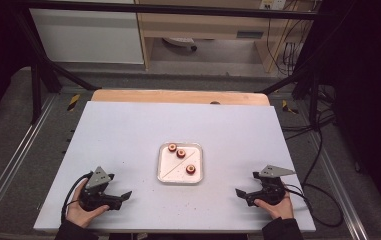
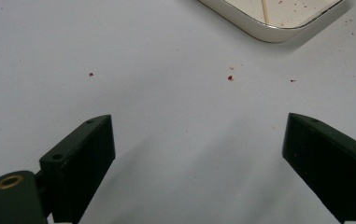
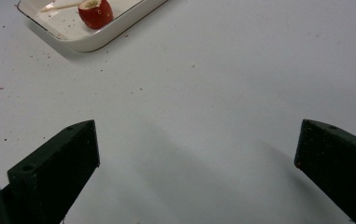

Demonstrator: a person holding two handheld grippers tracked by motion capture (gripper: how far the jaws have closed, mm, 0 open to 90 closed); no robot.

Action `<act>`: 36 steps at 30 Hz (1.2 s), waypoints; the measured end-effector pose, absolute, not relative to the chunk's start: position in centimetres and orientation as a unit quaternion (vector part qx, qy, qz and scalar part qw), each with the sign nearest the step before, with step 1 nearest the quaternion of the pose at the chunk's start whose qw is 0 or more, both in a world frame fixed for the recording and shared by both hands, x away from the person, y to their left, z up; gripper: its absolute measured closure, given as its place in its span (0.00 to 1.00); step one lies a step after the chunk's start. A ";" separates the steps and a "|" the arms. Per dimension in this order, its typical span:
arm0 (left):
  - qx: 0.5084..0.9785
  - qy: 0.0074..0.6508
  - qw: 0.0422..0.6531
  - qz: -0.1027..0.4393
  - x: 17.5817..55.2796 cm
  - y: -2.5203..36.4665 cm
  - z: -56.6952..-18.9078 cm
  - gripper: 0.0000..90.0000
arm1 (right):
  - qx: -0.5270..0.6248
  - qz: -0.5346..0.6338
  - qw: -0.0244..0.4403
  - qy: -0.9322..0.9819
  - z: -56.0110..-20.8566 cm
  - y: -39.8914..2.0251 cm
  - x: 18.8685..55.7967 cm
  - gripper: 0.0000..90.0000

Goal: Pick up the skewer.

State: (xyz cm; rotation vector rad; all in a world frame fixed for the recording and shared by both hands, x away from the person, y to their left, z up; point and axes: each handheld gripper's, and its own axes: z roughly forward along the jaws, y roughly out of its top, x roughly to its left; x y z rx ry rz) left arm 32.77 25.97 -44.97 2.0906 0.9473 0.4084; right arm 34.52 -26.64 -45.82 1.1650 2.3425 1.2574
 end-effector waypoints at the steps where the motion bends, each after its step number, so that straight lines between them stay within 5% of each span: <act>1: 0.825 0.373 0.393 0.161 32.8 25.9 -45.0 0.11 | 0.398 0.429 0.120 0.802 -45.8 -26.7 34.5 0.01; 36: 0.829 0.368 0.391 0.157 33.2 22.6 -43.0 0.11 | 0.401 0.419 0.120 0.806 -45.8 -26.6 34.6 0.01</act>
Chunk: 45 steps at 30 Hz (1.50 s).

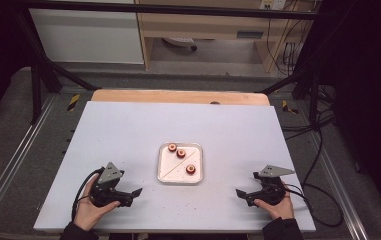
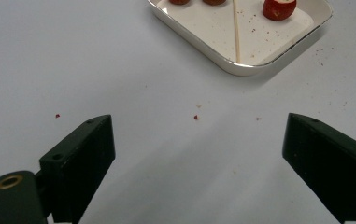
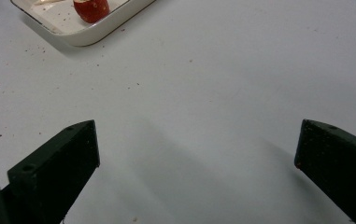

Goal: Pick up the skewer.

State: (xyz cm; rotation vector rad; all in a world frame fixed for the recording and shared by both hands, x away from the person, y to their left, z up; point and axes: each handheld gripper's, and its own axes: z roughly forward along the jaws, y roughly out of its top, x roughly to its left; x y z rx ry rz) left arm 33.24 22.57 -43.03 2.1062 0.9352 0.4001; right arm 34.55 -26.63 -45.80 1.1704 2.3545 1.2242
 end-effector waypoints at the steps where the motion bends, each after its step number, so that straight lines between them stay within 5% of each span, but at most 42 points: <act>1: 0.830 0.367 0.390 0.159 33.3 22.4 -42.9 0.11 | 0.401 0.419 0.120 0.806 -45.8 -26.6 34.6 0.01; 31: 0.847 0.348 0.372 0.153 36.8 15.0 -41.2 0.16 | 0.402 0.419 0.119 0.805 -45.7 -26.6 34.5 0.01; 45: 0.863 0.338 0.342 0.153 38.7 11.6 -42.0 0.31 | 0.403 0.417 0.115 0.806 -45.8 -26.5 34.5 0.01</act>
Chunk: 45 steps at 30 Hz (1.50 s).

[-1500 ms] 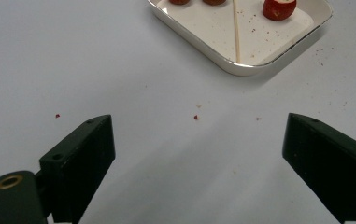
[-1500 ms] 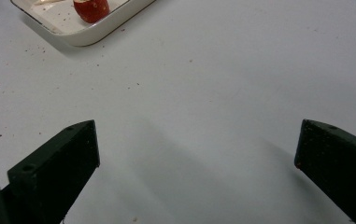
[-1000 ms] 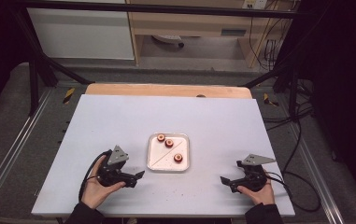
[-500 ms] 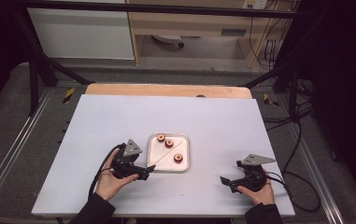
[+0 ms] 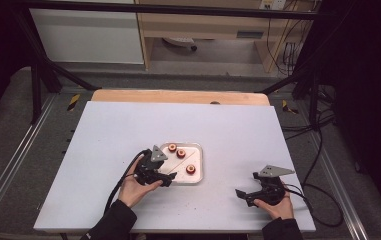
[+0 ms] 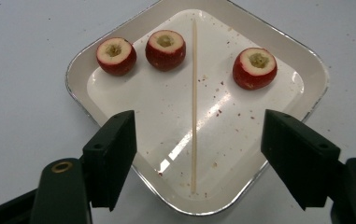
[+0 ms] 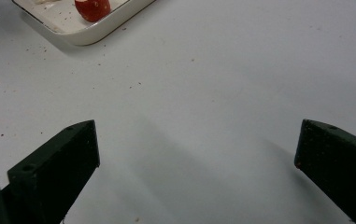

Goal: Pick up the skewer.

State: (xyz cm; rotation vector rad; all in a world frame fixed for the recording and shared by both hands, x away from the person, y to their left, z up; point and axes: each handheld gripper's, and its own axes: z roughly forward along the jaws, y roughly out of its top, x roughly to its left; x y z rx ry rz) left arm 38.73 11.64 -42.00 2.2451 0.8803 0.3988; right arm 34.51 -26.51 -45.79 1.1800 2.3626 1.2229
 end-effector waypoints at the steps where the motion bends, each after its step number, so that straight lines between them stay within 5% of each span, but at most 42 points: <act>1: 0.864 0.338 0.341 0.154 38.8 11.5 -42.0 0.33 | 0.402 0.418 0.116 0.806 -45.8 -26.5 34.5 0.01; 8: 0.867 0.344 0.330 0.147 39.5 11.2 -42.7 0.41 | 0.402 0.417 0.115 0.807 -45.8 -26.5 34.5 0.01; 24: 0.876 0.341 0.312 0.138 40.0 10.8 -43.8 0.82 | 0.401 0.416 0.113 0.808 -45.9 -26.4 34.6 0.01; 36: 0.877 0.334 0.317 0.137 40.0 10.7 -43.9 0.97 | 0.401 0.416 0.112 0.809 -45.9 -26.4 34.6 0.01; 45: 0.877 0.329 0.319 0.142 39.8 10.5 -44.0 0.98 | 0.402 0.417 0.111 0.808 -45.9 -26.4 34.5 0.01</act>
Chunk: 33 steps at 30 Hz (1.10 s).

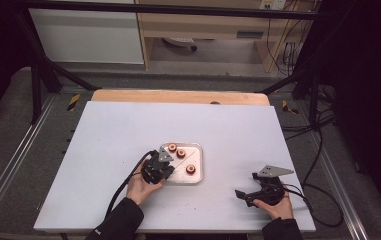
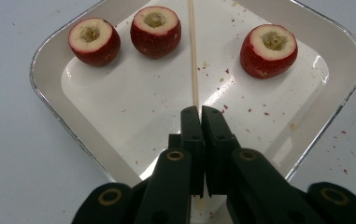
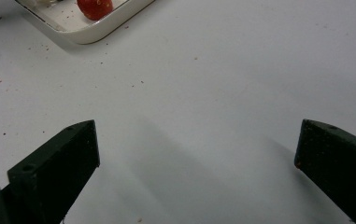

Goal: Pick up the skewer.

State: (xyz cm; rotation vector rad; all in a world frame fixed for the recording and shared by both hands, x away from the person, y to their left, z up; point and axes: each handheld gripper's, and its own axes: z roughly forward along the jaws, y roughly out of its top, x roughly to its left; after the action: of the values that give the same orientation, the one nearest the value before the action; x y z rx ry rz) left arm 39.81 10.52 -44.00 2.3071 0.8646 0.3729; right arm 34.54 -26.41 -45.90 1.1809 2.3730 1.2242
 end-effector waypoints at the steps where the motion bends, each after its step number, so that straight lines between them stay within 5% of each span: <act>1: 0.877 0.330 0.320 0.141 39.8 10.5 -44.0 0.98 | 0.402 0.416 0.111 0.808 -45.9 -26.4 34.5 0.01; 33: 0.866 0.321 0.360 0.131 38.0 11.6 -42.1 0.99 | 0.393 0.418 0.117 0.811 -45.5 -26.1 34.5 0.01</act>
State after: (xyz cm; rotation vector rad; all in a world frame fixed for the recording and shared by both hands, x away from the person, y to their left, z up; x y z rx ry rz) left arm 38.00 11.61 -42.06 2.2331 0.8271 0.3364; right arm 34.46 -26.09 -45.53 1.1511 2.3730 1.2233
